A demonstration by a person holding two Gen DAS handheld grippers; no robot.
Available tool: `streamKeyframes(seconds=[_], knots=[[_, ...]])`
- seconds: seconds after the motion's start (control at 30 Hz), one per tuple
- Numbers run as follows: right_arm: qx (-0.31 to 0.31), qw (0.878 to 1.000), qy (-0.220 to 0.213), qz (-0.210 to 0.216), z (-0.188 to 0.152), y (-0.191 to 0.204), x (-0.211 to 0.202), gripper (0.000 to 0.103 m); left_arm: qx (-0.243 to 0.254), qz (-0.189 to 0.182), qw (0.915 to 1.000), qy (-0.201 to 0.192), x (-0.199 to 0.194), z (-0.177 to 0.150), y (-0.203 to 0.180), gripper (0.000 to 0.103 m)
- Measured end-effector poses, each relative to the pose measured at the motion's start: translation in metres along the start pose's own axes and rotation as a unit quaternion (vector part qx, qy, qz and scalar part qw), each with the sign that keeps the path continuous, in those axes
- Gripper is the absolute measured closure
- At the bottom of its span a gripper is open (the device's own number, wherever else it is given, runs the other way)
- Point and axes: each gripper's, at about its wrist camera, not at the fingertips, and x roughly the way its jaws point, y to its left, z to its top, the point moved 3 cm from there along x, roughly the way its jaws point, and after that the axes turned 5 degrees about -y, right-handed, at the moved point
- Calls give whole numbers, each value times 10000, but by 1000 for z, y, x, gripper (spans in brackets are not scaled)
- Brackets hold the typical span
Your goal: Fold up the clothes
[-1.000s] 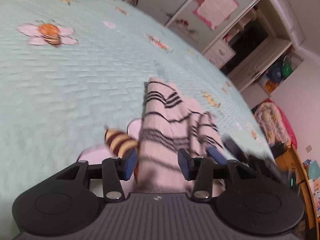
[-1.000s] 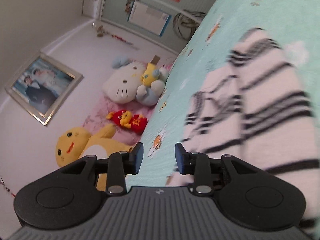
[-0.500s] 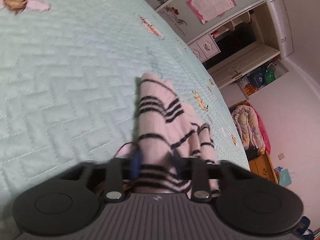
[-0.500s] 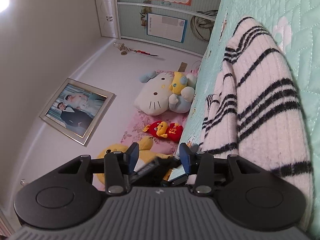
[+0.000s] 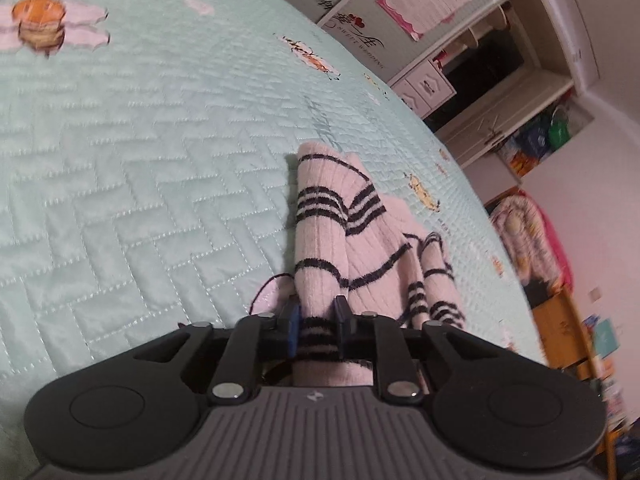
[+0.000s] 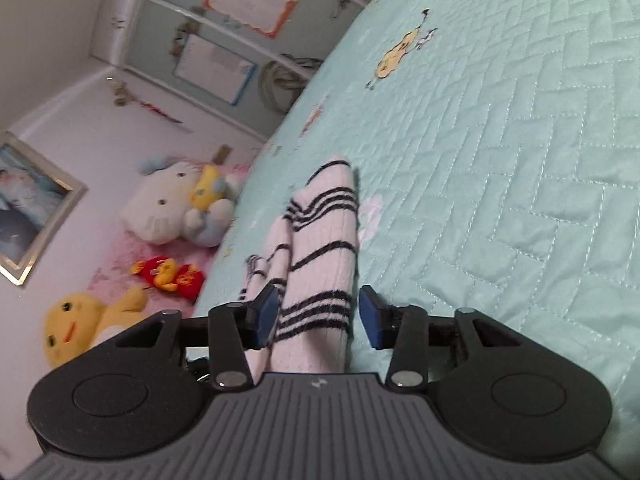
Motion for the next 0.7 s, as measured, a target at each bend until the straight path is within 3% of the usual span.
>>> streamKeyframes(seconds=[0.1, 0.17, 0.23, 0.27, 0.43, 0.57, 0.67, 0.7], knots=[[-144, 9992, 360, 22, 2, 3, 14, 58, 150, 107, 9998, 17, 1, 0, -8, 81], [-341, 9981, 517, -19, -2, 7, 23, 60, 342, 225, 9992, 32, 2, 0, -15, 88], [-495, 9973, 533, -117, -5, 9, 26, 71, 635, 400, 9972, 66, 3, 1, -22, 90], [-572, 9968, 541, -166, -7, 11, 27, 89, 845, 520, 9950, 75, 4, 2, -26, 90], [-817, 9949, 518, -293, -14, 11, 31, 92, 959, 488, 9941, 142, 4, 6, -20, 90], [-762, 9954, 548, -185, -12, 7, 32, 92, 617, 248, 9977, 105, 2, 6, -8, 84], [-764, 9957, 518, -80, -13, 7, 34, 87, 288, 143, 9995, -9, 1, 12, -5, 75], [-713, 9962, 498, -4, -13, 6, 34, 86, 206, 187, 9995, -116, 2, 16, -5, 66]])
